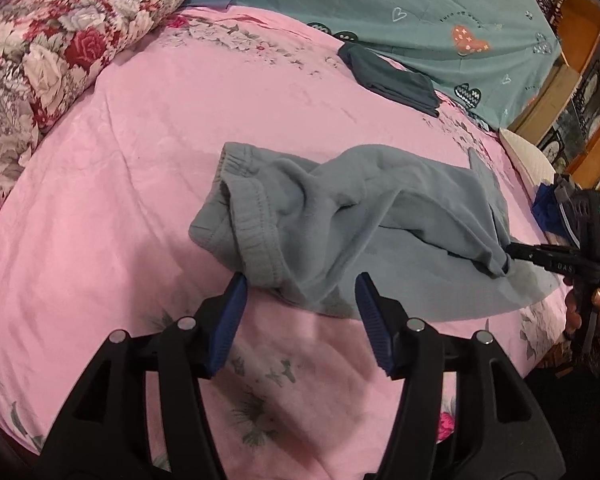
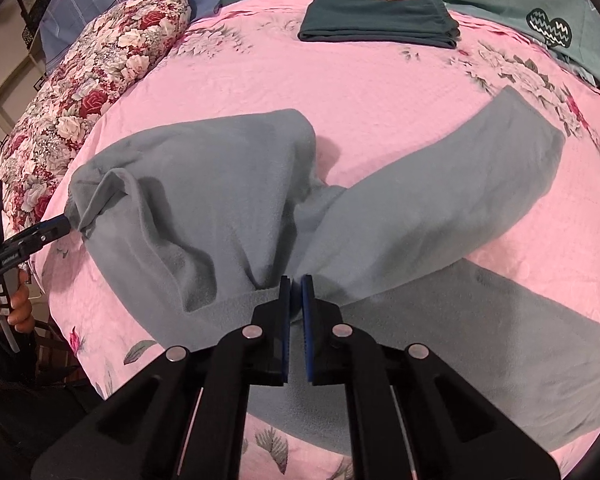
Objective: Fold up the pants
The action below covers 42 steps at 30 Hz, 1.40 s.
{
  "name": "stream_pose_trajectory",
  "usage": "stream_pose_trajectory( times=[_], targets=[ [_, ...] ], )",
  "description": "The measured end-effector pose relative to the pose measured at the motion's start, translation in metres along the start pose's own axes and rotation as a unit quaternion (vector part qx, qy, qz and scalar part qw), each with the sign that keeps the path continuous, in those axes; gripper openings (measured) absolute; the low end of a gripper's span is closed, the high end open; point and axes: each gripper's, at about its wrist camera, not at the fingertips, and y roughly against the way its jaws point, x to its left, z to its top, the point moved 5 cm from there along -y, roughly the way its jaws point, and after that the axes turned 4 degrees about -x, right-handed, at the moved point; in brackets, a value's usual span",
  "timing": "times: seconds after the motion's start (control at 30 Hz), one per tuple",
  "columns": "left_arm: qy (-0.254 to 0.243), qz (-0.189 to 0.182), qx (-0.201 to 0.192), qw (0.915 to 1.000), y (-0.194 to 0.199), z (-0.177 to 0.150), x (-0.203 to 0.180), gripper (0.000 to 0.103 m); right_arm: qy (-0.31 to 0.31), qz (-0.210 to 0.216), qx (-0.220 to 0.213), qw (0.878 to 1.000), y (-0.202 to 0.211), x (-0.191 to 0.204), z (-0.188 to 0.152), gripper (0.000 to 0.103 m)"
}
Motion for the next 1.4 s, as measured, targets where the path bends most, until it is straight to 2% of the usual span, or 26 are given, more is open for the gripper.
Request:
stream_pose_trajectory(
  times=[0.03, 0.1, 0.17, 0.23, 0.43, 0.6, 0.7, 0.77, 0.83, 0.9, 1.03, 1.1, 1.17, 1.23, 1.33, 1.4],
  targets=[
    [0.015, 0.001, 0.000, 0.9999, -0.002, 0.001, 0.004, 0.052, 0.004, 0.000, -0.001, 1.000, 0.001, 0.000, 0.000, 0.006],
    [0.051, -0.008, 0.004, 0.9987, -0.006, 0.004, 0.014, 0.039, 0.010, -0.002, -0.008, 1.000, 0.002, 0.001, 0.001, 0.003],
    [0.072, -0.012, 0.007, 0.9973, -0.008, 0.005, 0.021, 0.021, 0.003, 0.002, -0.008, 1.000, 0.003, -0.003, 0.001, 0.003],
    [0.078, -0.006, 0.004, 0.9969, -0.008, 0.007, 0.022, 0.019, -0.006, 0.007, -0.010, 1.000, 0.005, -0.007, 0.000, 0.003],
    [0.070, -0.018, -0.042, 0.9965, 0.019, 0.037, 0.011, 0.019, -0.035, 0.019, -0.032, 0.999, 0.022, -0.018, 0.006, 0.003],
    [0.087, -0.004, -0.016, 0.9960, 0.002, 0.068, 0.021, 0.019, -0.057, 0.041, -0.056, 0.996, 0.035, -0.026, 0.029, 0.003],
    [0.087, 0.000, -0.018, 0.9960, -0.010, 0.103, 0.025, 0.018, -0.065, 0.053, -0.096, 0.992, 0.049, -0.029, 0.064, 0.003],
    [0.075, -0.004, -0.040, 0.9964, -0.003, 0.130, 0.019, 0.018, -0.062, 0.055, -0.140, 0.987, 0.069, -0.030, 0.088, 0.003],
    [0.058, -0.008, -0.054, 0.9968, 0.010, 0.141, 0.014, 0.019, -0.056, 0.056, -0.166, 0.983, 0.089, -0.028, 0.094, 0.003],
    [0.044, -0.013, -0.045, 0.9979, 0.016, 0.131, 0.013, 0.019, -0.043, 0.060, -0.164, 0.984, 0.100, -0.024, 0.078, 0.003],
    [0.040, -0.018, 0.020, 0.9988, 0.001, 0.076, 0.028, 0.019, -0.038, 0.056, -0.092, 0.993, 0.072, -0.021, 0.011, 0.003],
    [0.049, -0.018, 0.041, 0.9978, -0.006, 0.053, 0.038, 0.019, -0.051, 0.056, -0.057, 0.995, 0.051, -0.023, -0.018, 0.003],
    [0.059, -0.021, 0.042, 0.9971, -0.006, 0.045, 0.045, 0.019, -0.054, 0.053, -0.053, 0.996, 0.044, -0.024, -0.023, 0.003],
    [0.064, -0.025, 0.034, 0.9971, 0.000, 0.048, 0.045, 0.019, -0.058, 0.052, -0.069, 0.995, 0.050, -0.025, -0.016, 0.003],
    [0.044, -0.025, 0.009, 0.9987, 0.020, 0.059, 0.037, 0.019, -0.043, 0.051, -0.104, 0.992, 0.074, -0.019, -0.002, 0.003],
    [0.032, -0.025, -0.002, 0.9992, 0.031, 0.063, 0.034, 0.019, -0.032, 0.052, -0.112, 0.992, 0.086, -0.016, 0.000, 0.003]
  ],
)
